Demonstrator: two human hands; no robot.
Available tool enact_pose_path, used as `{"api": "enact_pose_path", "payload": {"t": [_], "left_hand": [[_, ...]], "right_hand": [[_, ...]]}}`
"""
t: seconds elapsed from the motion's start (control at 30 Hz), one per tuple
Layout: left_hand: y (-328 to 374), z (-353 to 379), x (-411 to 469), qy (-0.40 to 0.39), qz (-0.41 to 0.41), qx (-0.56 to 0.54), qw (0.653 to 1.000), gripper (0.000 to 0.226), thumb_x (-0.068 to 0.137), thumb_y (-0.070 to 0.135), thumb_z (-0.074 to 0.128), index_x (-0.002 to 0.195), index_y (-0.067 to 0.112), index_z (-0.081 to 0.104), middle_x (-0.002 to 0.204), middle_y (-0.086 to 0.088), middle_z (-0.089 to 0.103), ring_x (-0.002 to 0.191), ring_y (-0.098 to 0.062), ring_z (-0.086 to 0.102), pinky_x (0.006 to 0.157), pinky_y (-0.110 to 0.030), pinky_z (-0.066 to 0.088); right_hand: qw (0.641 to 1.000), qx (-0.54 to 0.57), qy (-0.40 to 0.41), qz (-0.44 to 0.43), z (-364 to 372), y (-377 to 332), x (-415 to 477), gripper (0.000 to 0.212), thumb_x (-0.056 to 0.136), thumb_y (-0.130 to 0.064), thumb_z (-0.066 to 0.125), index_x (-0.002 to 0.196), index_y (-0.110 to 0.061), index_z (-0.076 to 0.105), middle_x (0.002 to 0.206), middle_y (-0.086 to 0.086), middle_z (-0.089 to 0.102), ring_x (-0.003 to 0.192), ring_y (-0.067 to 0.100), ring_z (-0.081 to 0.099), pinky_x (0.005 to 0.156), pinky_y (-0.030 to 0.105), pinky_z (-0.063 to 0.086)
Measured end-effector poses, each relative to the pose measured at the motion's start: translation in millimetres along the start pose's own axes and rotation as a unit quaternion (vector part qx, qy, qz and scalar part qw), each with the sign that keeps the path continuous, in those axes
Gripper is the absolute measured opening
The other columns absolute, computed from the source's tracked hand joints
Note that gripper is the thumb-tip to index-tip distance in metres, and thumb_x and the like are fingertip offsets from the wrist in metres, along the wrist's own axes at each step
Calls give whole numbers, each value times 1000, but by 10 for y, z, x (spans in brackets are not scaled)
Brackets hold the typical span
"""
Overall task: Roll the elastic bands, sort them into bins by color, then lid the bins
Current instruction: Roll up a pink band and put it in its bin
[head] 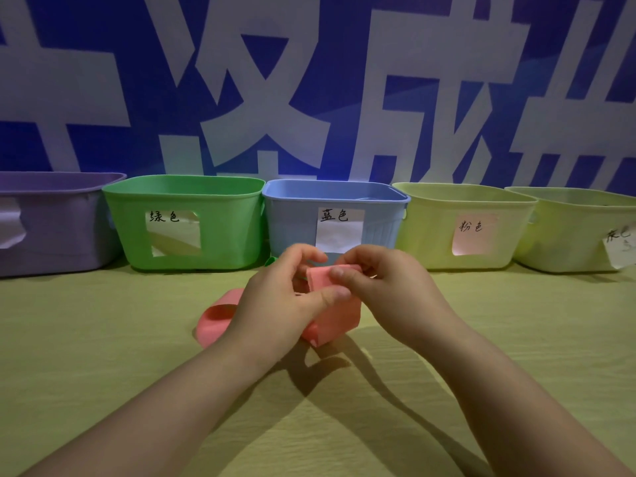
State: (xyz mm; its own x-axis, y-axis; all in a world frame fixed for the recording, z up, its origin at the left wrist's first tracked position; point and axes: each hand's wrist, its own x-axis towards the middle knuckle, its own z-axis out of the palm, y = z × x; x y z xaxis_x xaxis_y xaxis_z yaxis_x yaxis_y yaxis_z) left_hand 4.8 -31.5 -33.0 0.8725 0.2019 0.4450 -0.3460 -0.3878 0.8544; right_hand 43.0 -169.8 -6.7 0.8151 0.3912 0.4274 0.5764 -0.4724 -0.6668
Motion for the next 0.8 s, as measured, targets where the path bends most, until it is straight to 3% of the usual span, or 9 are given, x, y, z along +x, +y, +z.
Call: {"api": "enact_pose_path", "payload": {"t": [0.07,0.17,0.33,0.43,0.63,0.7,0.8], "left_hand": [[-12,-5,1,29,15,-8,999,21,73,16,74,81,29,61,77,4,68,74,-16,63,63,-44,54],[4,-32,6,54,37,-9,998,17,75,15,72,77,29,62,68,2,65,64,-14,58,56,-42,51],[-10,-51,26,47,38,0,998,8,79,23,68,78,31,66,66,5,66,70,-19,62,73,-47,54],[-23,-53,30,31,44,13,998,9,84,30,64,77,24,65,64,2,63,68,-24,61,73,-52,52],[4,-74,18,33,22,13,999,32,90,31,51,75,6,63,71,-13,66,73,-28,64,74,-50,52],[-8,-69,20,29,16,3,999,35,91,33,49,75,5,63,71,-14,65,73,-27,63,74,-47,53],[-6,-43,9,19,18,1,1000,26,79,48,62,84,22,62,73,3,63,73,-16,62,72,-40,52]], "right_hand": [[999,31,-4,9,6,-2,0,13,85,-34,61,76,-25,65,67,-9,60,68,7,53,63,26,41],[998,59,-9,17,-2,-13,-6,19,86,-37,60,78,-22,68,68,-6,62,68,10,54,66,32,43],[998,57,-10,19,-14,-6,-14,38,88,-46,50,79,-14,69,79,7,69,79,22,62,73,37,48],[996,81,-7,29,-8,-10,-13,49,88,-50,47,74,-7,67,75,12,68,70,25,59,69,35,47],[991,134,1,-2,27,12,6,6,81,-32,66,86,-34,64,84,-4,67,80,10,61,73,28,49],[992,126,12,-7,27,26,19,11,83,-24,67,77,-32,63,81,-7,68,78,8,60,71,24,48],[994,106,26,-4,20,26,22,13,83,-24,67,73,-31,62,74,-8,67,71,4,59,66,19,46]]}}
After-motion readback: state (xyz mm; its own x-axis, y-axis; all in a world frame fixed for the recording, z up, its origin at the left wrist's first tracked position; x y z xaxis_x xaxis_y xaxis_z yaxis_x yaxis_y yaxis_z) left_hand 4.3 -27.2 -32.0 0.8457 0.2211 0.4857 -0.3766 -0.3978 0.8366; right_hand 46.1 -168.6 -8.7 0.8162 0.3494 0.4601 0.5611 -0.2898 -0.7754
